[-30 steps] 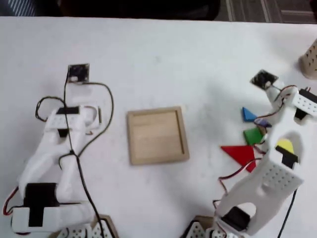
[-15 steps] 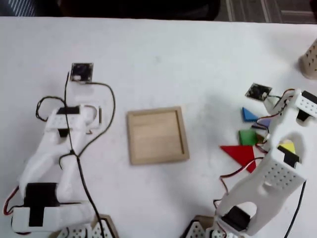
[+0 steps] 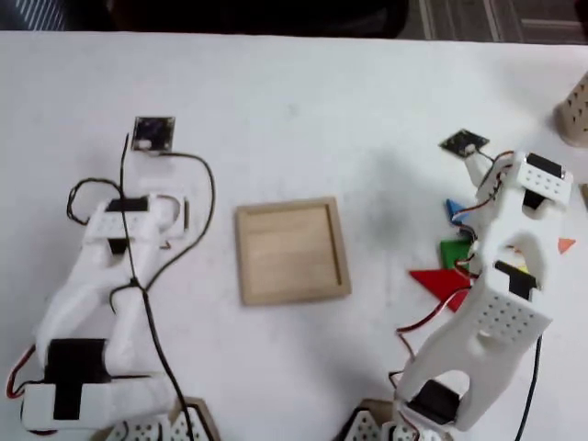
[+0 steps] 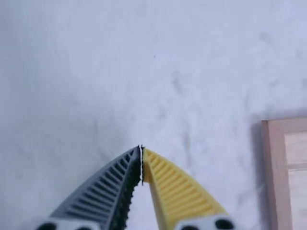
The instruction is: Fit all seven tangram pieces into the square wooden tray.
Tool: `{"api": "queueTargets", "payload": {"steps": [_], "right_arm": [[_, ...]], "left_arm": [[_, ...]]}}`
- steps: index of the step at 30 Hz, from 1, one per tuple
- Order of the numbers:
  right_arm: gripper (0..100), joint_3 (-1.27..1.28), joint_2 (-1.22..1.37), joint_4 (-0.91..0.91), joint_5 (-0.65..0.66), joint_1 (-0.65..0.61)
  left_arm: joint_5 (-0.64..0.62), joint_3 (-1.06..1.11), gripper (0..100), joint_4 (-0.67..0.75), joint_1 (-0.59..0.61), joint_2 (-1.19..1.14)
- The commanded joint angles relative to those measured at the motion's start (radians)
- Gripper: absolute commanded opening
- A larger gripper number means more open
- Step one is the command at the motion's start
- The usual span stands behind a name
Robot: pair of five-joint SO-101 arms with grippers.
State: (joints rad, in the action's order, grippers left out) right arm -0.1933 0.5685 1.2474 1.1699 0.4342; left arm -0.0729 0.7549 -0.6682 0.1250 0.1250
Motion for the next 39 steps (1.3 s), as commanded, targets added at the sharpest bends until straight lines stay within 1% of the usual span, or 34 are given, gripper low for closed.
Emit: {"api": "queueTargets", "payload": {"steps": [1,8,15,22,26,32,35,39], "right_arm": [[23.0,-0.060,-0.036,-0.010,0.126,-0.008],[23.1,-0.058,-0.035,-0.010,0.348,-0.001],[22.8,-0.032,-0.007,-0.010,0.508,0.016],[22.6,-0.037,0.044,-0.033,0.511,0.041],[22.6,-0.037,0.027,-0.070,0.511,0.067],[23.0,-0.037,-0.016,-0.065,0.508,0.093],[23.5,-0.035,-0.021,-0.068,0.436,0.093],[27.9,-0.035,-0.018,-0.070,0.374,0.093]], "left_arm": [[0.009,-0.046,5,0.025,-0.022,0.007],[0.011,-0.046,5,0.025,-0.024,0.007],[0.011,-0.046,5,0.025,-0.022,0.007],[0.011,-0.046,5,0.025,-0.024,0.007],[0.011,-0.046,5,0.025,-0.024,0.007],[0.011,-0.046,5,0.025,-0.024,0.007],[0.011,-0.046,5,0.025,-0.024,0.007],[0.011,-0.046,5,0.025,-0.022,0.007]]}}
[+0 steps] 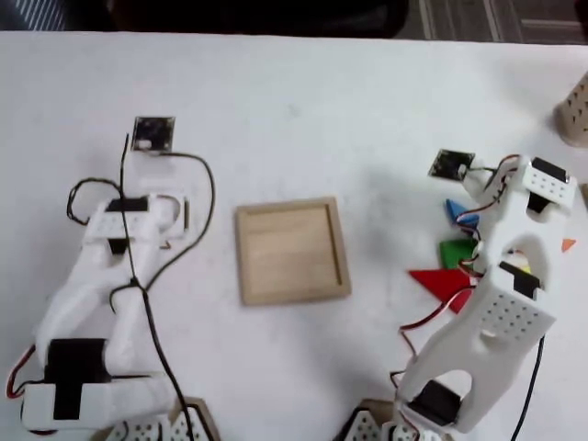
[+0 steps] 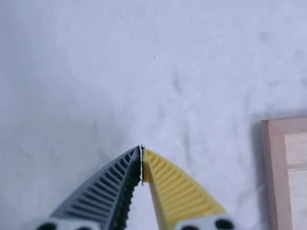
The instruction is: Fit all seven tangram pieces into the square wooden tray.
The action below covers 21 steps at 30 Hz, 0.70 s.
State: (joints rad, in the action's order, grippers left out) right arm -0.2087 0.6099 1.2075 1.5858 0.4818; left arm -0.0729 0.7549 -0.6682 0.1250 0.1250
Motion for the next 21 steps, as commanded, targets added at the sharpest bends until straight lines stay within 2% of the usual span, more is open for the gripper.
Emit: {"api": "queueTargets", "payload": {"steps": [1,8,14,21], "right_arm": [[27.9,-0.020,-0.059,-0.031,-0.048,0.048],[27.9,-0.015,-0.058,-0.030,-0.049,0.081],[18.1,-0.021,-0.002,-0.031,-0.044,0.079],[28.2,-0.043,-0.004,-0.025,-0.051,0.067]], "left_arm": [[0.011,-0.046,5,0.025,-0.021,0.007],[0.011,-0.046,5,0.025,-0.021,0.007],[0.011,-0.046,5,0.025,-0.021,0.007],[0.011,-0.046,5,0.025,-0.021,0.007]]}}
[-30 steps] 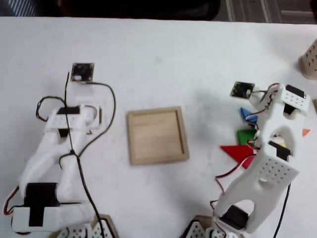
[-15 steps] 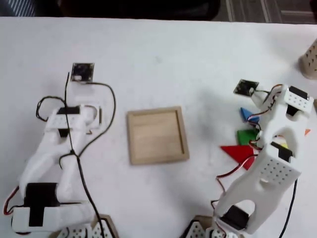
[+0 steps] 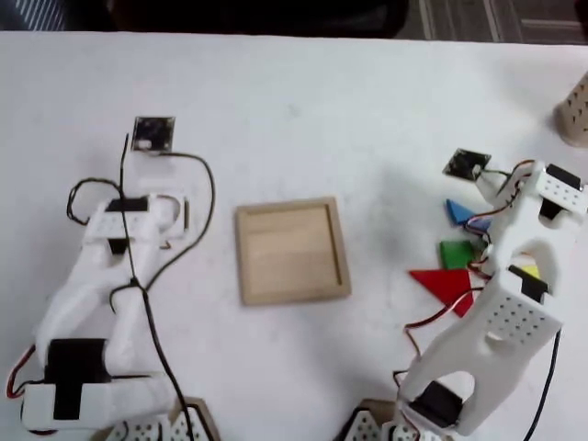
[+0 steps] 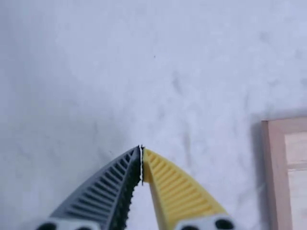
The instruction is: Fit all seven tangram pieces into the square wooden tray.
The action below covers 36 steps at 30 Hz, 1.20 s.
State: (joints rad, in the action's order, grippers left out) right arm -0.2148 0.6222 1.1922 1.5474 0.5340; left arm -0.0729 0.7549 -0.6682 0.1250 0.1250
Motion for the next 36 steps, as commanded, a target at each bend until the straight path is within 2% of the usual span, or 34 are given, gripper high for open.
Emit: {"api": "queueTargets", "payload": {"steps": [1,11,17,23,36], "right_arm": [[28.3,-0.044,-0.022,-0.010,-0.012,0.013],[28.0,-0.041,-0.033,0.015,-0.091,-0.038],[20.1,-0.048,0.001,0.013,-0.106,-0.053],[24.1,-0.048,-0.031,0.019,-0.110,-0.071],[24.1,-0.048,-0.125,0.116,-0.114,-0.104]], "left_arm": [[0.011,-0.046,5,0.025,-0.021,0.007],[0.011,-0.046,5,0.025,-0.021,0.007],[0.011,-0.046,5,0.025,-0.021,0.007],[0.011,-0.046,5,0.025,-0.022,0.007],[0.011,-0.046,5,0.025,-0.022,0.007]]}}
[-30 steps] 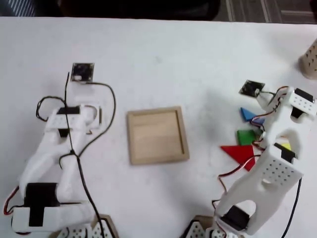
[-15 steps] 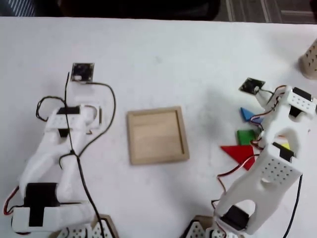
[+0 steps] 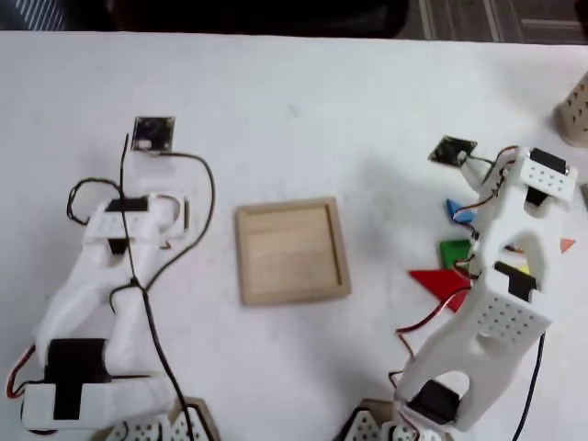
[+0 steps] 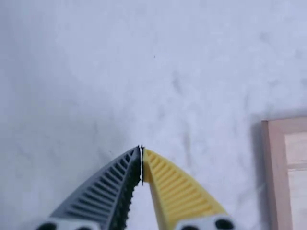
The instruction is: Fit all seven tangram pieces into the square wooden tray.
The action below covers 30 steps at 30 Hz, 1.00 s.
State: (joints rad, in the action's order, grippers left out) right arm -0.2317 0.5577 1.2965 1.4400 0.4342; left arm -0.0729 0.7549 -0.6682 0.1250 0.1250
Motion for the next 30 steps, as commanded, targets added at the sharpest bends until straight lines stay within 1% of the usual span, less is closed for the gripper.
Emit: {"api": "queueTargets", "payload": {"steps": [1,7,23,25,30], "right_arm": [[24.1,-0.031,-0.051,0.001,-0.005,0.001],[24.1,-0.031,0.001,-0.070,0.003,0.035],[23.6,-0.032,0.059,-0.071,0.003,0.047],[19.9,-0.032,0.054,-0.071,0.003,0.047],[4.3,-0.080,0.061,-0.067,-0.005,0.047]], "left_arm": [[0.011,-0.046,5,0.025,-0.022,0.007],[0.011,-0.046,5,0.025,-0.022,0.007],[0.011,-0.046,5,0.025,-0.024,0.007],[0.011,-0.046,5,0.025,-0.024,0.007],[0.011,-0.046,5,0.025,-0.024,0.007]]}}
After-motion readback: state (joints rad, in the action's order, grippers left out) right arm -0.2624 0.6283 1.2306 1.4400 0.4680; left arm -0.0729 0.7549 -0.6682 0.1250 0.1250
